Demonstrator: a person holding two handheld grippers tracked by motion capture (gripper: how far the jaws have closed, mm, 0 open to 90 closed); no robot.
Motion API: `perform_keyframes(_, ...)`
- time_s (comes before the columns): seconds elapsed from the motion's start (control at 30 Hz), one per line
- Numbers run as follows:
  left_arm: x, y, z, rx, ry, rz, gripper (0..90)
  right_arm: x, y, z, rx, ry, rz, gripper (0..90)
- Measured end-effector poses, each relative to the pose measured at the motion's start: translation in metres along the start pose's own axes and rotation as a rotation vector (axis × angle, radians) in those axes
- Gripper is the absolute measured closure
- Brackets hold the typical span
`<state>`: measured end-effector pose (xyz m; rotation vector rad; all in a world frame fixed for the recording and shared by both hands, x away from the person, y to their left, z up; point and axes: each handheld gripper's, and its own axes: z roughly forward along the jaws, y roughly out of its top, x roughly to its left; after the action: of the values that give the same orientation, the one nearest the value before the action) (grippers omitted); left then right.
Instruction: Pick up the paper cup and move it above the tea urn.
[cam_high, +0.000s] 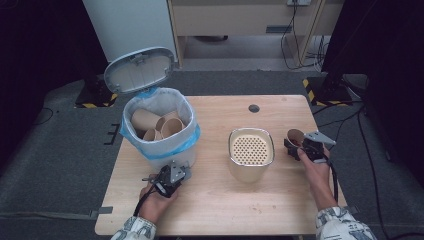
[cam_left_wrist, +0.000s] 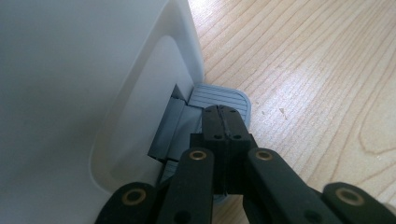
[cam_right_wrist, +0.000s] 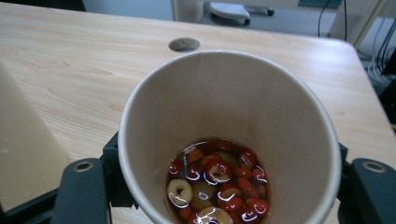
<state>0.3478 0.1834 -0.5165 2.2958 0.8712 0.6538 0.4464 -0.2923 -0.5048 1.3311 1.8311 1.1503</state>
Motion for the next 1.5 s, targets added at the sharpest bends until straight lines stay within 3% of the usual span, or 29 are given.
perform_keyframes(0.67, 0.0, 0.0, 0.0, 0.001, -0.001, -0.001, 89.9, -0.005, 0.05, -0.021, -0.007, 0.028, -0.16, 31.2)
perform_keyframes(1.27, 0.0, 0.0, 0.0, 0.002, 0.0, 0.001, 89.9, -0.003, 0.092, -0.022, -0.019, 0.001, -0.286, 30.9)
perform_keyframes(1.5, 0.0, 0.0, 0.0, 0.001, 0.0, 0.002, 89.9, -0.003, 0.111, -0.023, -0.037, -0.011, -0.304, 30.7)
